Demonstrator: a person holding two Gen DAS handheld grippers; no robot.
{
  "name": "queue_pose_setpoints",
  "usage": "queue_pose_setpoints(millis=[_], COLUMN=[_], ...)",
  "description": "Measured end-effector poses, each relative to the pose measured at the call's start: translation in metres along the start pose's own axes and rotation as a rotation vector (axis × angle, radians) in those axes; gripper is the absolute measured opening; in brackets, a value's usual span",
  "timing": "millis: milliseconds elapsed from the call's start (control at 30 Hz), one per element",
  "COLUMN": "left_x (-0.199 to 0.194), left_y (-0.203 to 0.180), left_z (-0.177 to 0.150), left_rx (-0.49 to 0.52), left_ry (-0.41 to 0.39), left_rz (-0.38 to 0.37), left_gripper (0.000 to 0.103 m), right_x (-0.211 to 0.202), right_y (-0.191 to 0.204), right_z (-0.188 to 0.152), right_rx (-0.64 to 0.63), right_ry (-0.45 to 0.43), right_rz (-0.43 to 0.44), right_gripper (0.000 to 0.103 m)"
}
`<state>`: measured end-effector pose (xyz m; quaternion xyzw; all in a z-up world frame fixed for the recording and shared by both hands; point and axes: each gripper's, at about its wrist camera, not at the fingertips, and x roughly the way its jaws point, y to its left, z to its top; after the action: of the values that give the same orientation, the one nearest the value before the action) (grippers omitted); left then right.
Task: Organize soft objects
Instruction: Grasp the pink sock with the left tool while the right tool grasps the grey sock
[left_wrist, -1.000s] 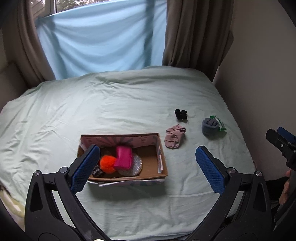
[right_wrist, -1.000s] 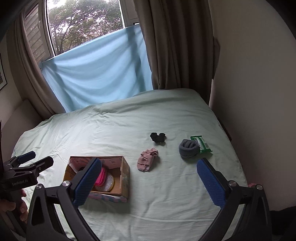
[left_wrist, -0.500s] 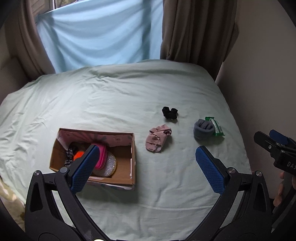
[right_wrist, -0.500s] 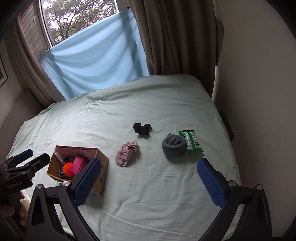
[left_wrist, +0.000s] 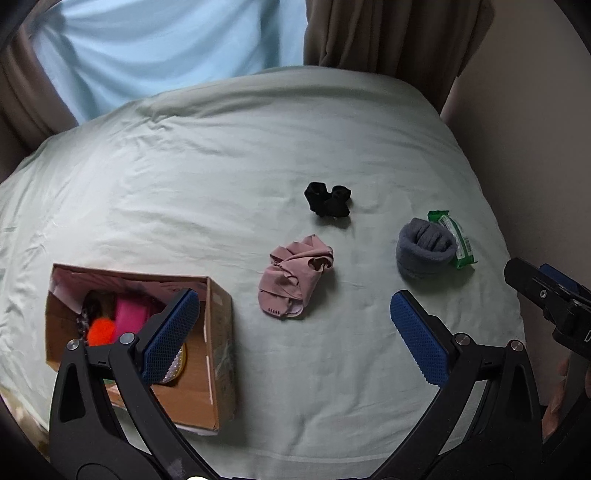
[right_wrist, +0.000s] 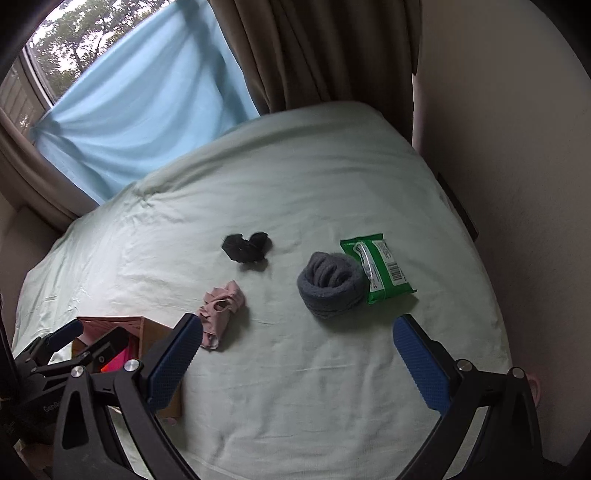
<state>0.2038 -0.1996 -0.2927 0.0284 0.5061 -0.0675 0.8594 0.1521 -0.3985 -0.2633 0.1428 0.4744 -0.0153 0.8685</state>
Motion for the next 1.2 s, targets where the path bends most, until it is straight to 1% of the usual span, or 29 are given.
queue_pose_setpoints(millis=[100, 200, 300, 400, 500, 667, 733, 833, 900, 933, 1000, 1033, 1067, 1100, 1200], left_x=[0.031, 0.057, 0.086, 0.116, 0.141, 0.177, 0.19, 0.205, 0.213, 0.217, 0.219, 0.218, 0.218, 0.216, 0.214], left_y=[-0.005, -0.01, -0.014, -0.018, -0.017, -0.013, -0.011, -0.01, -0.01, -0.01, -0.008, -0.005, -0.003, -0.002, 0.001], left_z=[0.007, 0.012, 0.012, 0.01, 0.01, 0.008, 0.008, 0.009, 0.009, 0.008, 0.008, 0.008, 0.009, 0.009, 0.011], left_rx=[0.023, 0.042, 0.052, 0.074, 0.08, 0.088, 0.083, 0.076, 0.081, 0.087, 0.088, 0.077, 0.071, 0.07, 0.071], left_ry=[0.022, 0.022, 0.043, 0.069, 0.09, 0.123, 0.143, 0.177, 0.199, 0.209, 0.213, 0.21, 0.209, 0.208, 0.204], left_rz=[0.008, 0.029, 0.037, 0.059, 0.06, 0.073, 0.077, 0.067, 0.059, 0.062, 0.047, 0.031, 0.021, 0.017, 0.012], left_gripper=[0.103, 0.103, 0.103, 0.102, 0.102, 0.102, 0.1, 0.092, 0.079, 0.075, 0.063, 0.059, 0.053, 0.048, 0.043], right_x=[0.029, 0.056, 0.084, 0.114, 0.142, 0.171, 0.181, 0.194, 0.199, 0.201, 0.204, 0.204, 0.204, 0.203, 0.203], right_y=[-0.007, -0.011, -0.011, -0.013, -0.015, -0.026, -0.031, -0.037, -0.038, -0.038, -0.038, -0.038, -0.038, -0.038, -0.036], right_z=[0.004, 0.006, 0.008, 0.008, 0.005, 0.006, 0.008, 0.011, 0.014, 0.016, 0.018, 0.019, 0.02, 0.02, 0.02], right_rx=[0.051, 0.089, 0.106, 0.135, 0.159, 0.208, 0.224, 0.244, 0.241, 0.238, 0.23, 0.223, 0.212, 0.2, 0.185], right_ry=[0.029, 0.048, 0.06, 0.087, 0.115, 0.127, 0.134, 0.145, 0.147, 0.149, 0.158, 0.159, 0.16, 0.161, 0.161], right_rz=[0.0, -0.017, -0.035, -0.038, -0.058, -0.098, -0.112, -0.133, -0.145, -0.15, -0.161, -0.169, -0.175, -0.18, -0.178], right_gripper=[0.103, 0.103, 0.103, 0.103, 0.102, 0.102, 0.102, 0.102, 0.098, 0.096, 0.084, 0.081, 0.075, 0.071, 0.064])
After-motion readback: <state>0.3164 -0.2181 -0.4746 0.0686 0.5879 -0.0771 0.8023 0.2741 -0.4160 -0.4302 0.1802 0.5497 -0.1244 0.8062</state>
